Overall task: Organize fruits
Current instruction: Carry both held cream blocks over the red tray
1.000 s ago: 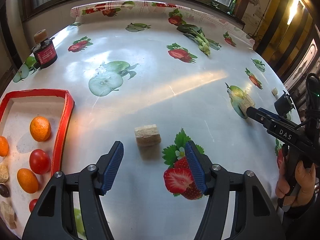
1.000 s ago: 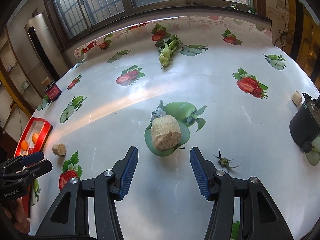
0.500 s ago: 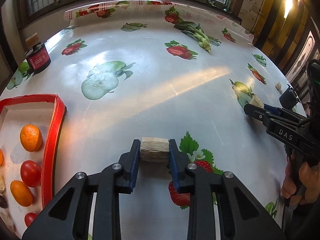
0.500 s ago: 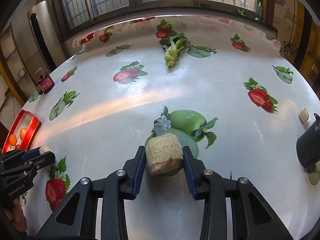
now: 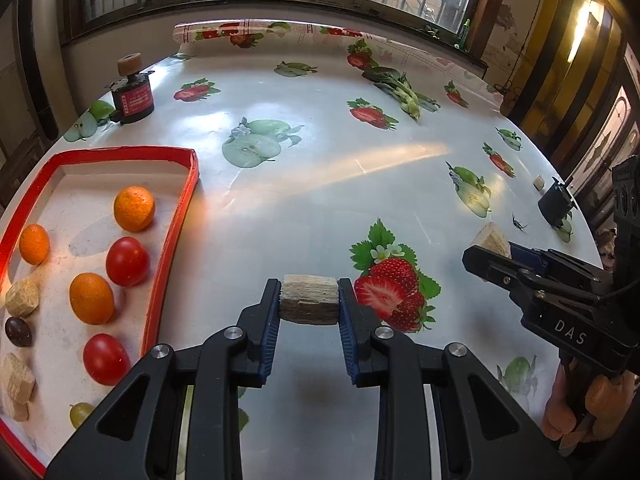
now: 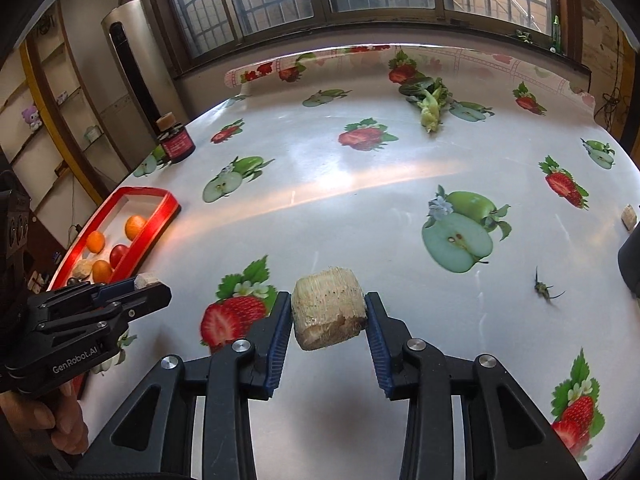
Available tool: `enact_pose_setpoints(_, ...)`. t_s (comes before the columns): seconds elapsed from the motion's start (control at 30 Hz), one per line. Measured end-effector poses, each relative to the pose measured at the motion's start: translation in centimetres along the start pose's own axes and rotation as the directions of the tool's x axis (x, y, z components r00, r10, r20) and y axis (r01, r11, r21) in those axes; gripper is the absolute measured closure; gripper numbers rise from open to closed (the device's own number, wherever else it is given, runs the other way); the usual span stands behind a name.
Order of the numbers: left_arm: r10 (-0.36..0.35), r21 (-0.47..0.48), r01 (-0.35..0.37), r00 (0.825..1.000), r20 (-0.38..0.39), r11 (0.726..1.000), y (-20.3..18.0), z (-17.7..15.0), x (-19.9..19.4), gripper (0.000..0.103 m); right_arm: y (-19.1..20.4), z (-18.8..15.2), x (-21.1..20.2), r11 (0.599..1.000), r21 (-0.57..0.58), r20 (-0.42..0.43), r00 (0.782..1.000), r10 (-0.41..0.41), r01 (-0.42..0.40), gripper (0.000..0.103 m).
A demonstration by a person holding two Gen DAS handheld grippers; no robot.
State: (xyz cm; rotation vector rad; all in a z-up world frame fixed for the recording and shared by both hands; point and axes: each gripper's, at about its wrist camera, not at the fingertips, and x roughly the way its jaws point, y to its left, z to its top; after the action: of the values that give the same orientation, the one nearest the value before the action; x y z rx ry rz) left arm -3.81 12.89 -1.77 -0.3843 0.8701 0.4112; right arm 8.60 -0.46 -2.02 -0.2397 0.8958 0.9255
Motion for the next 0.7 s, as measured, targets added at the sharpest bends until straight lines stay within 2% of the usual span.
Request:
enact_pose_setpoints(0.37,0.031,-0.055,-0.029,0.999,0.031,0.998,3.3,-2.4,-3.8,0.078,6.6,-1.3,-0.4,0.992,-0.082,-0.016,0.996,0.092,-0.093,0.066)
enact_pose_setpoints(0.7,0.058,-0.102,-0.053,0.997,0.047,0.993,5.9,-4.0,-5.6,0.078,10.8,-1.8,0.2,0.981,-0.135,-0.039,0.990,0.138,-0.142,0.066)
